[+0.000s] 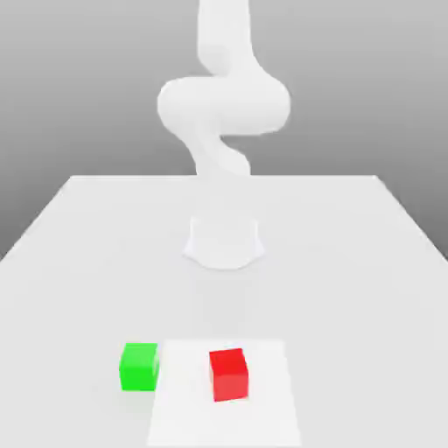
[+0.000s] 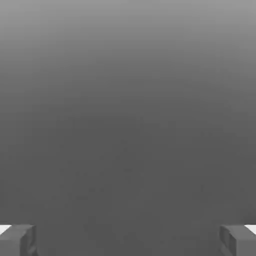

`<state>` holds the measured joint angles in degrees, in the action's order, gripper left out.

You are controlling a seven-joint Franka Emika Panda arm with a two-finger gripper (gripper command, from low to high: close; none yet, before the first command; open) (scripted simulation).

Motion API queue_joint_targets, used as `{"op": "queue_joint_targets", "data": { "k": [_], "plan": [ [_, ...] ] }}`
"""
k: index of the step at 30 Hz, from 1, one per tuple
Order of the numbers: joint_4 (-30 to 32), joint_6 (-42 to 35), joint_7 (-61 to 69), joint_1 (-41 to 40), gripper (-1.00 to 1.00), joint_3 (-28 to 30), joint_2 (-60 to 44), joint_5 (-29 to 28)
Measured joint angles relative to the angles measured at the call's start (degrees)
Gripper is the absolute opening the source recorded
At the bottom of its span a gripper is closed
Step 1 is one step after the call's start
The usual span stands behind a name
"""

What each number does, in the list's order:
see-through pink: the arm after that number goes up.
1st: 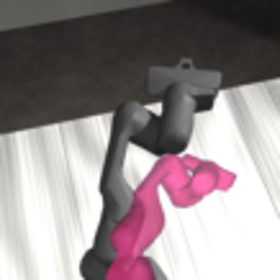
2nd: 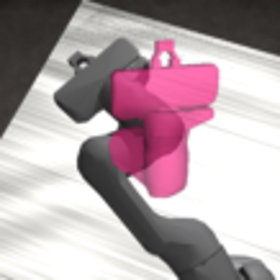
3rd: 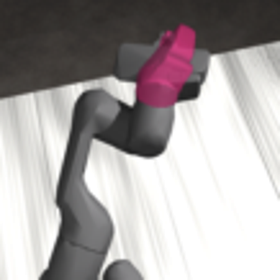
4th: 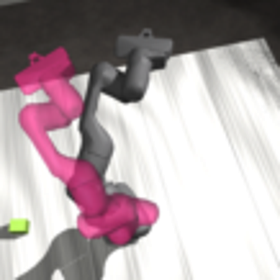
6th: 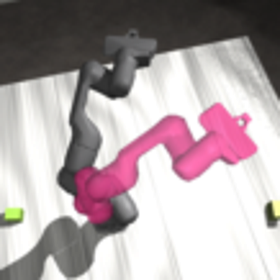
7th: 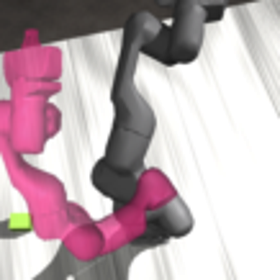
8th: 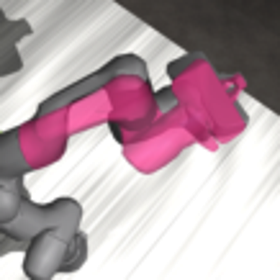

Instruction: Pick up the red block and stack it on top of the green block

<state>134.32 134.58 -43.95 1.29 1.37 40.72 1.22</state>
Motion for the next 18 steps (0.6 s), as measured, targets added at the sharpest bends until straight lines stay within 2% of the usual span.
{"op": "queue_joint_targets", "data": {
  "k": [11, 18],
  "plan": [
    [11.49, 12.74, 7.72, 4.45, 0.0, 3.4, -23.65, 4.33],
    [18.72, 20.84, 9.36, 5.08, 0.0, 3.49, -37.98, 2.61]
  ]
}}
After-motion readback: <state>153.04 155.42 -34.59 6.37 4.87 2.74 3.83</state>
